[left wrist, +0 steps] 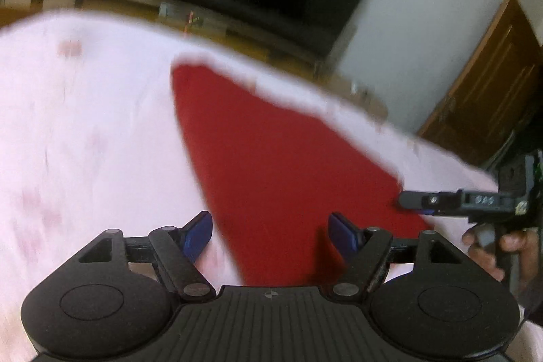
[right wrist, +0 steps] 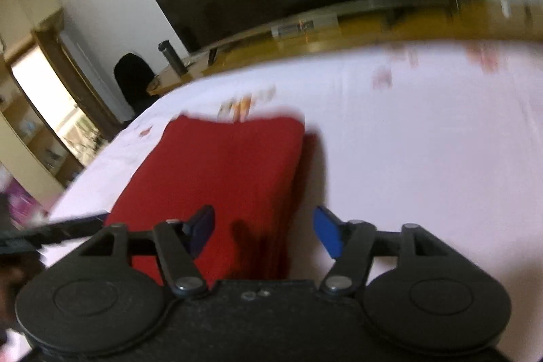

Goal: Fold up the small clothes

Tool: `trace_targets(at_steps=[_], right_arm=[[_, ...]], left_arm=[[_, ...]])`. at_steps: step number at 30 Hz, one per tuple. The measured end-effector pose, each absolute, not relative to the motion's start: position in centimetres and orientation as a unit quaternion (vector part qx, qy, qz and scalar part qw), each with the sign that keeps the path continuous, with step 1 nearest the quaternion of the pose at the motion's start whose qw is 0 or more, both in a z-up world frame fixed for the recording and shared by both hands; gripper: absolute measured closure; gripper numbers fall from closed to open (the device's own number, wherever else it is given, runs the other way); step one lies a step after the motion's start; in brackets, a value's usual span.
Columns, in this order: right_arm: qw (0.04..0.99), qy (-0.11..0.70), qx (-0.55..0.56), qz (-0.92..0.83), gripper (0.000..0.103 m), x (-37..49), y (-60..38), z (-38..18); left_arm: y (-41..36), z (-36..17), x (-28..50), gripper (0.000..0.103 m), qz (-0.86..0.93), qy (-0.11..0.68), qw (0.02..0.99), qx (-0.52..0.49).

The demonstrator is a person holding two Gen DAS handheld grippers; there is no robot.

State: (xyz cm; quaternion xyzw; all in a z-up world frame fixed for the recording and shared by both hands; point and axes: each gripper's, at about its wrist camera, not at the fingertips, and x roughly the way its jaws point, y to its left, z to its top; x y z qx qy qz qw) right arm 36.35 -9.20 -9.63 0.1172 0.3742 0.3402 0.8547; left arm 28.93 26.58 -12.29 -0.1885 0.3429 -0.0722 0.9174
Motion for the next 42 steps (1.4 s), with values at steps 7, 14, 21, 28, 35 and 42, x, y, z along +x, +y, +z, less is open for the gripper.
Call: trace_targets(at_steps=[7,14,21,28,35,42], right_arm=[[0.817,0.436,0.169,0.339,0.07,35.1,-9.6,-13.0],[0.793,0.433,0.219,0.368,0.076,33.4,-9.3,-13.2],[0.831,0.42,0.179,0.318,0.073,32.8,-10.2,-12.3],[0.871,0.326,0.016,0.368,0.074,28.9,-6.3,-8.2],[0.881,0.365,-0.058,0.296,0.088,29.6,-5.6,-10.4],[0.893,0.354,-0.01,0.279,0.043,26.2,-8.1,-7.6]], left_arm=[[26.2,-13.7,28.6,0.039,-0.074,0.35,0.921,-0.156],[27.7,-12.8,28.4,0.054,-0.076,0.366,0.916,-0.143],[28.0,-10.4,25.2,0.047,-0.041,0.329,0.929,-0.162],[23.8,-10.2,25.1,0.047,-0.046,0.318,0.939,-0.121],[24.9,-12.6,23.1,0.043,0.001,0.336,0.931,-0.143],[21.5,-8.4,18.3,0.01,0.03,0.3,0.942,-0.149]])
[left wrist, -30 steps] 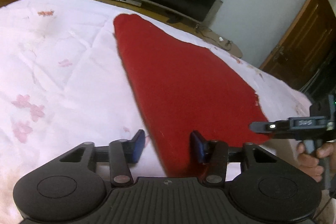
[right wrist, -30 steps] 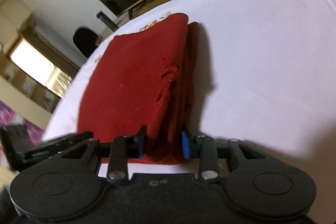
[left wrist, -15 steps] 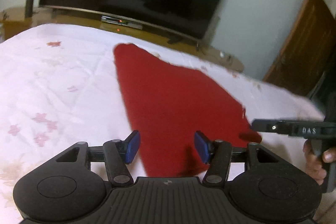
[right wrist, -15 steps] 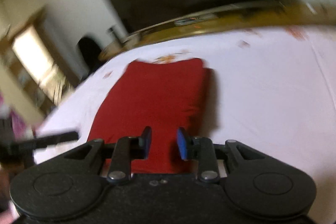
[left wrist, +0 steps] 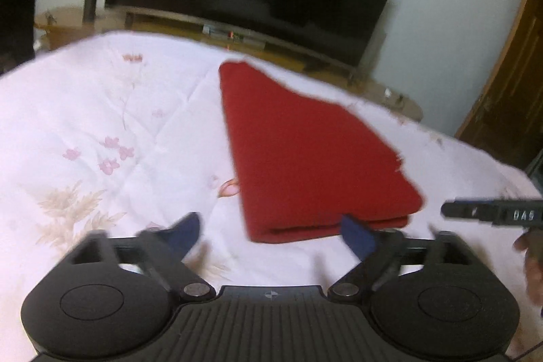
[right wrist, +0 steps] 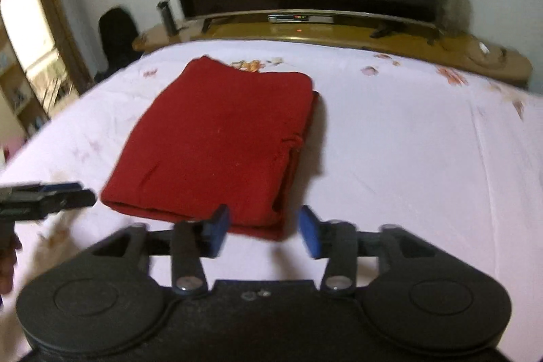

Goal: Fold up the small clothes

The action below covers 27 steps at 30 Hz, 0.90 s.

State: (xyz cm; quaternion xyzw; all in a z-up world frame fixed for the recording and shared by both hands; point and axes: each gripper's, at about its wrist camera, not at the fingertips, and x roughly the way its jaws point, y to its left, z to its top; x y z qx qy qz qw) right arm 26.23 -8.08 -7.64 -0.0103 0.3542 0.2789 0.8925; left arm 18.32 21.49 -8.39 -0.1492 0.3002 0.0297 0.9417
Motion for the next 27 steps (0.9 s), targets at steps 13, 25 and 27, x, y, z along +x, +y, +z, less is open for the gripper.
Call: trace_targets(at_steps=[13,25,27], right_arm=[[0.916,0.312,0.014,0.253,0.018,16.0,-14.5,-5.1],[0.939,0.251,0.0,0.235,0.005,8.1,-18.8,-3.1],[0.939,0.248,-0.002,0.236,0.002,7.5,-18.8,-3.0]], left_arm=[[12.5,-5.0,8.1,0.0,0.078,0.285,0.949,-0.107],[6.9,-2.1,1.3,0.0,0.089,0.252,0.96,-0.089],[5.9,-2.0,0.7,0.0,0.089,0.248,0.961,-0.083]])
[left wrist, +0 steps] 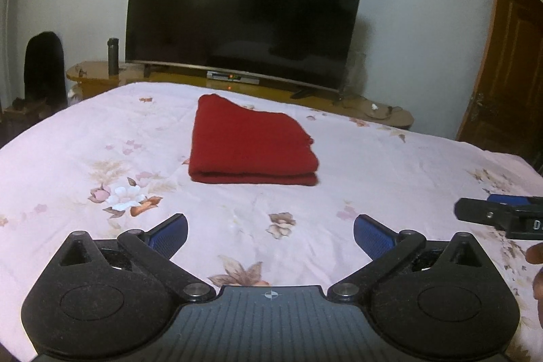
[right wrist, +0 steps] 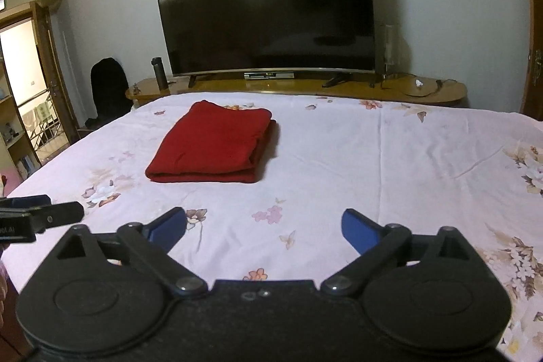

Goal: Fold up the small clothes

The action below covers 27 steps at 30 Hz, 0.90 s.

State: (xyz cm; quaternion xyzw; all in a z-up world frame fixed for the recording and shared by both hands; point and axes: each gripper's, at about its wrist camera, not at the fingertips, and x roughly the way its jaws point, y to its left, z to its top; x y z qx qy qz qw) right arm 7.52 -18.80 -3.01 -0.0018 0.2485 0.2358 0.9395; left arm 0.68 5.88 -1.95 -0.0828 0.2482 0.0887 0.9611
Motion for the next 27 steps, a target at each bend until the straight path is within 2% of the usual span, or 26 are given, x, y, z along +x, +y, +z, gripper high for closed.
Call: trace_targets(at_steps=[13,27], right_arm=[[0.942,0.239,-0.009,0.234,0.001,6.4,-18.7,-2.6],[0.937,0.239,-0.005,0.254,0.001,6.3,-16.9,-2.3]], left_arm=[[4.9,-0.3,-0.5,0.0,0.1,0.223,0.967,-0.065],[5.4,-0.5,-0.9,0.0,0.101,0.23,0.966,-0.064]])
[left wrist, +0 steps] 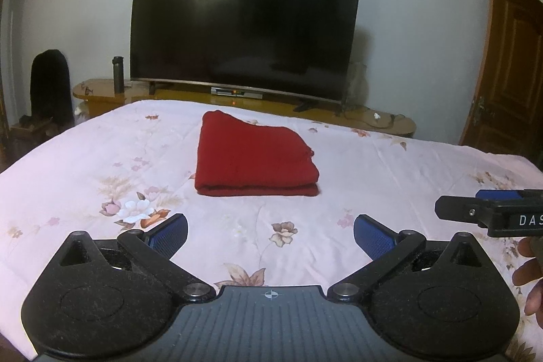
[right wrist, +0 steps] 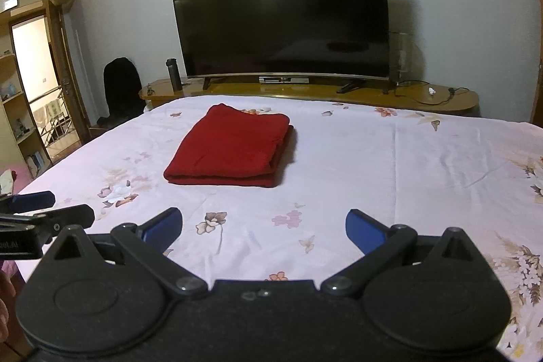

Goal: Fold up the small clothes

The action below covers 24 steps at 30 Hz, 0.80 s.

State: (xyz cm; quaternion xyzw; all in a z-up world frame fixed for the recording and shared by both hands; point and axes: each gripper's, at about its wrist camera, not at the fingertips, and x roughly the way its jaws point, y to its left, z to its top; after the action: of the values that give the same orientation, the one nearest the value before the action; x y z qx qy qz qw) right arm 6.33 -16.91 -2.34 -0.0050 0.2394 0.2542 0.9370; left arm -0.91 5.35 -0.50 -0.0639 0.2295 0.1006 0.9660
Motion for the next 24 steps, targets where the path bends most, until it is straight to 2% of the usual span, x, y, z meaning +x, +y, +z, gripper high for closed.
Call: trace_targets(at_steps=[24], right_arm=[[0.938,0.245,-0.008,0.243,0.001,6.59,-16.85,-2.46]], left_arm=[[5.48,-0.61,-0.3,0.0,0.09,0.23,0.967,-0.059]])
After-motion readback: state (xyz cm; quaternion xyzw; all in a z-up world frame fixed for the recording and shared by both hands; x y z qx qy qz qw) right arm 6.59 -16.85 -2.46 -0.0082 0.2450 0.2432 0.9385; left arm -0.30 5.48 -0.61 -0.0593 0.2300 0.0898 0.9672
